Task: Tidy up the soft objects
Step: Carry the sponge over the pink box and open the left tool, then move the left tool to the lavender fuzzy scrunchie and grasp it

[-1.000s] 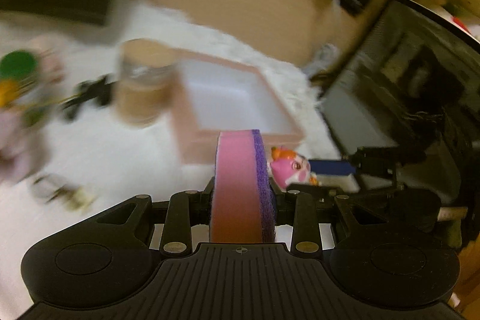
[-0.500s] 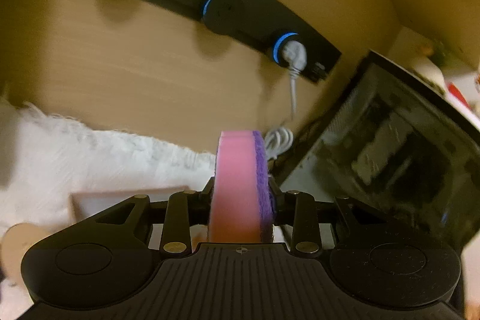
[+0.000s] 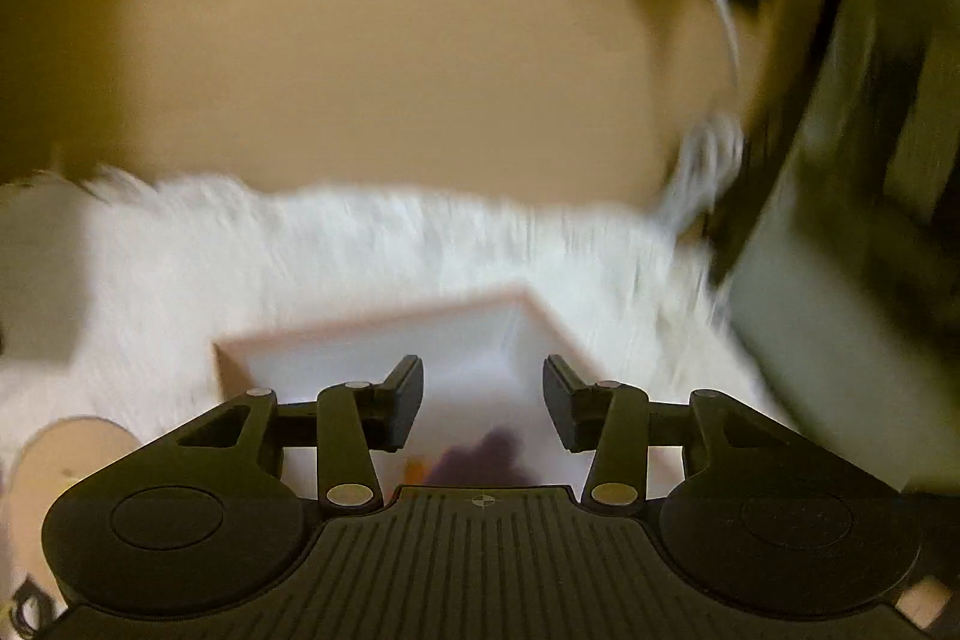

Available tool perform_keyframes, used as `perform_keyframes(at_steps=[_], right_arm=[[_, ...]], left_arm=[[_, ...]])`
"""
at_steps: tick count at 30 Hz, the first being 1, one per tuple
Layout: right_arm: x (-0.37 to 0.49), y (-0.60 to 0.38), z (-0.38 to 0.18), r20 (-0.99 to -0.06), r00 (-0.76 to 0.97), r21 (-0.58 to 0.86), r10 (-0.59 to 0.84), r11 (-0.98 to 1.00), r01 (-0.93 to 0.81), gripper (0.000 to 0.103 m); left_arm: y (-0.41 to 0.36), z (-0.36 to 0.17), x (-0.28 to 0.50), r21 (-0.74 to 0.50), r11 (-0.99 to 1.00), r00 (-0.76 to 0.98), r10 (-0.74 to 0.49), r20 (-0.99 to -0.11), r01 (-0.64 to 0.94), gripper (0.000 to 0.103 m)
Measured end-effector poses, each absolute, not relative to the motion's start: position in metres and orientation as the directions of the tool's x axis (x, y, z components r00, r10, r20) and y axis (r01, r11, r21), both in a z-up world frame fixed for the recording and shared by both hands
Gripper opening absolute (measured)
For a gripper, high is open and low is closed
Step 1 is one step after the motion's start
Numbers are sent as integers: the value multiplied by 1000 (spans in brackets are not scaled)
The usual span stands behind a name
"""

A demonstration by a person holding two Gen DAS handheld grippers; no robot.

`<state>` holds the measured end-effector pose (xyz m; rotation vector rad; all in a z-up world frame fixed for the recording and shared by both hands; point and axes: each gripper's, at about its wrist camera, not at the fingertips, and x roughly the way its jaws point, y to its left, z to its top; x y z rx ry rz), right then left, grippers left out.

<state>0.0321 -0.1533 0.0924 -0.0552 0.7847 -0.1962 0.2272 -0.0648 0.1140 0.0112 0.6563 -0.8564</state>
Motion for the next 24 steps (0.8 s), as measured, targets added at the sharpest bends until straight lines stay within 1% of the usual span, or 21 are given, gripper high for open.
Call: perform_keyframes(at_steps=[3,5,7,10,13,16,20,24], right_arm=[[28,-151,92,-693,695,-124,-190,982,145,70],[27,-151,92,-692,698,-120,-182,983,137,71],[23,-149,91,-694,701,-106,-163,987,124,71],[19,-141,89,-701,700,-92,-138,990,104,71],[23,-133,84,-707,699,-83,-111,994,75,71],[27,-124,82,-718,691,-81,-88,996,42,71],[37,-110,78,-731,681,-74,-53,997,-1,71],[46,-93,74,-740,673,-65,-12,996,-54,72]], left_arm=[[-35,139,230,-363,661,497,-741,-451,657,48],[-19,151,228,-410,656,517,-753,-407,633,48],[0,155,223,-417,677,544,-736,-404,606,48],[14,148,212,-401,733,572,-680,-458,550,48],[37,130,191,-351,768,581,-637,-506,536,48],[66,110,170,-312,817,596,-570,-565,486,48],[114,83,152,-283,883,628,-466,-623,374,48],[146,59,141,-265,925,632,-381,-675,274,48]])
